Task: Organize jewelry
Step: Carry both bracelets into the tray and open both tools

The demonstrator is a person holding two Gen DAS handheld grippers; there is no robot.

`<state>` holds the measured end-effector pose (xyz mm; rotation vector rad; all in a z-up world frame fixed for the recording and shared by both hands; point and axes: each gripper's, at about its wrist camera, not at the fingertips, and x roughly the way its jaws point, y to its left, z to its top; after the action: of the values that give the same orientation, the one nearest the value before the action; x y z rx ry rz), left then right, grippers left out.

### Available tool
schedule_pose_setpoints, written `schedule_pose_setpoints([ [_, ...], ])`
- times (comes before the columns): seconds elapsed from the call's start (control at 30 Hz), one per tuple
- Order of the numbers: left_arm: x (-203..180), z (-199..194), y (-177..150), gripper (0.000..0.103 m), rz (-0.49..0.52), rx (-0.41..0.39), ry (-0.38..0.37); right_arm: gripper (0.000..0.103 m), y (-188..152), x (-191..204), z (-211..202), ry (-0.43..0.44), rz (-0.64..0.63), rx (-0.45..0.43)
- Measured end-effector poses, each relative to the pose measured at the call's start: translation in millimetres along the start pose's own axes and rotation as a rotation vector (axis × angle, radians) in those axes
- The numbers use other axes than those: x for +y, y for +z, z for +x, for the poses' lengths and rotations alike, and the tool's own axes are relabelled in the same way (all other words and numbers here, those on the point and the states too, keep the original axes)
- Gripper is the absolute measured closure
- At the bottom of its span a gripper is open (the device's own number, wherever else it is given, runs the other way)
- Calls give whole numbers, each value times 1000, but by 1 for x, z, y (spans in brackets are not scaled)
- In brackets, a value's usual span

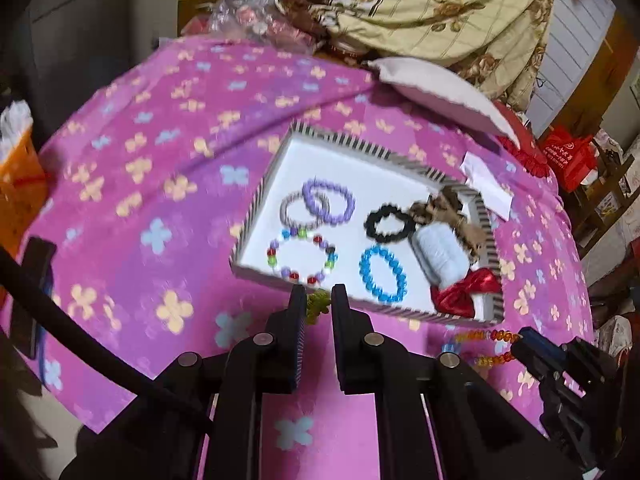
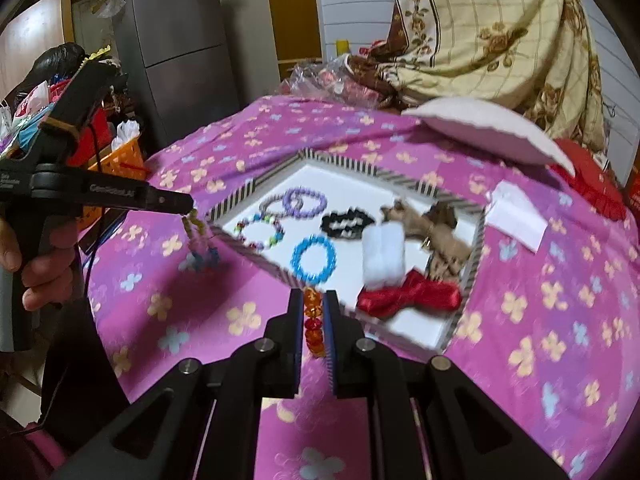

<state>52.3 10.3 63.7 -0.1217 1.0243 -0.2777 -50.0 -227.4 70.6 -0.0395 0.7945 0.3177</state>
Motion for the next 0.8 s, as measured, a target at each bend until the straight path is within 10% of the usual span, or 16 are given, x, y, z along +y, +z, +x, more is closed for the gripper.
schedule_pose_setpoints([
  [0.8, -43, 63, 92, 94, 114, -9, 74, 94, 110, -41, 94, -36, 31, 37],
])
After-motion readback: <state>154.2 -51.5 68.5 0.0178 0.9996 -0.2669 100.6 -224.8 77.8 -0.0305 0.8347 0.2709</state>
